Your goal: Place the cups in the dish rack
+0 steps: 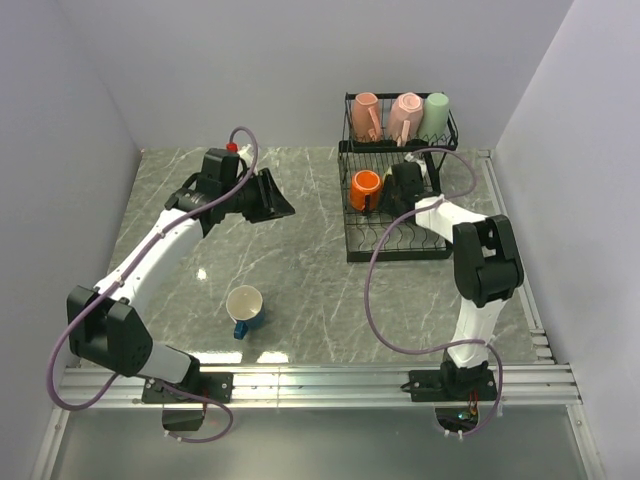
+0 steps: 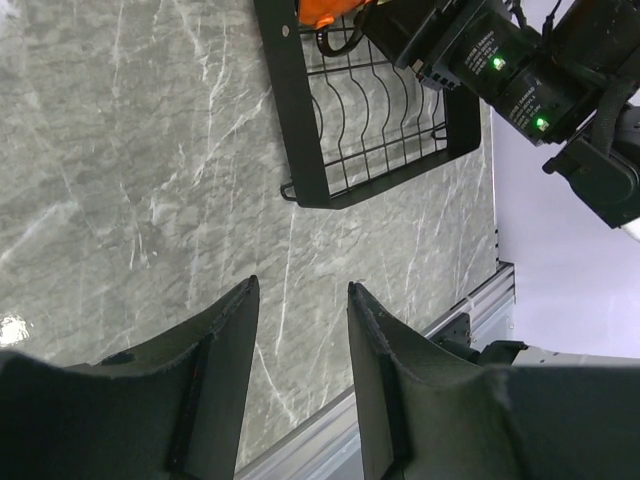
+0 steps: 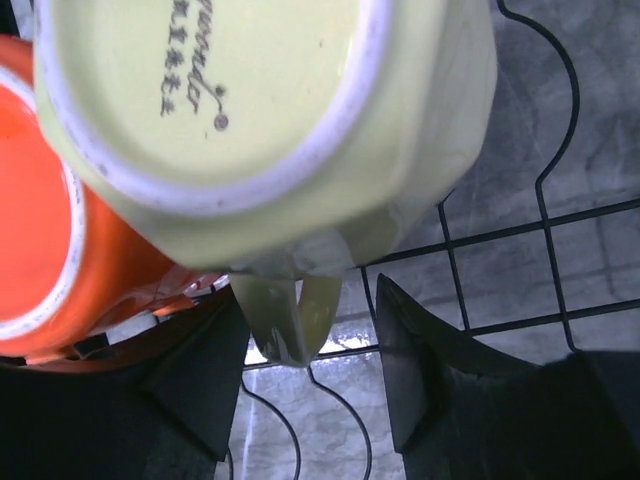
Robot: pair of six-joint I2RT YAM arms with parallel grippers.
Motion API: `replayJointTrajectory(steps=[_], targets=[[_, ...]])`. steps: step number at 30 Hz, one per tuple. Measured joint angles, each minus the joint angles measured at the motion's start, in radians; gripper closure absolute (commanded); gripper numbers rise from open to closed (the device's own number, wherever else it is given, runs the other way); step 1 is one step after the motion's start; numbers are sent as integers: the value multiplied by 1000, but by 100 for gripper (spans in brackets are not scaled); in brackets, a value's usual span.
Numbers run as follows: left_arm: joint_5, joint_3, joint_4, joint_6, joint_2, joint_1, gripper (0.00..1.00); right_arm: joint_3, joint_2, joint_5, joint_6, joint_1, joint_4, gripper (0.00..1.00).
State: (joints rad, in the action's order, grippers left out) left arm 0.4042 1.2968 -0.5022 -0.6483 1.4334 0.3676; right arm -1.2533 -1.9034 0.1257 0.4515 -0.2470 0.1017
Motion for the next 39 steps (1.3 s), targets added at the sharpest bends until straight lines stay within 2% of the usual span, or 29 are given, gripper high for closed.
replayJointTrajectory(steps=[7, 15, 22, 28, 39], targets=[[-1, -74, 21, -26, -53, 0, 55, 50, 102, -7, 0, -2, -12, 39], [-78, -82, -41, -1, -129, 7, 59, -15, 253, 50, 2, -5, 108, 39], [-248, -113, -173, 16, -159, 123, 62, 2, 525, 53, 8, -7, 223, 39], [-346, -223, -297, -55, -251, 236, 62, 54, 735, 33, 23, -8, 270, 39], [-484, -263, -441, -158, -313, 307, 62, 154, 867, 11, 46, -9, 365, 38]])
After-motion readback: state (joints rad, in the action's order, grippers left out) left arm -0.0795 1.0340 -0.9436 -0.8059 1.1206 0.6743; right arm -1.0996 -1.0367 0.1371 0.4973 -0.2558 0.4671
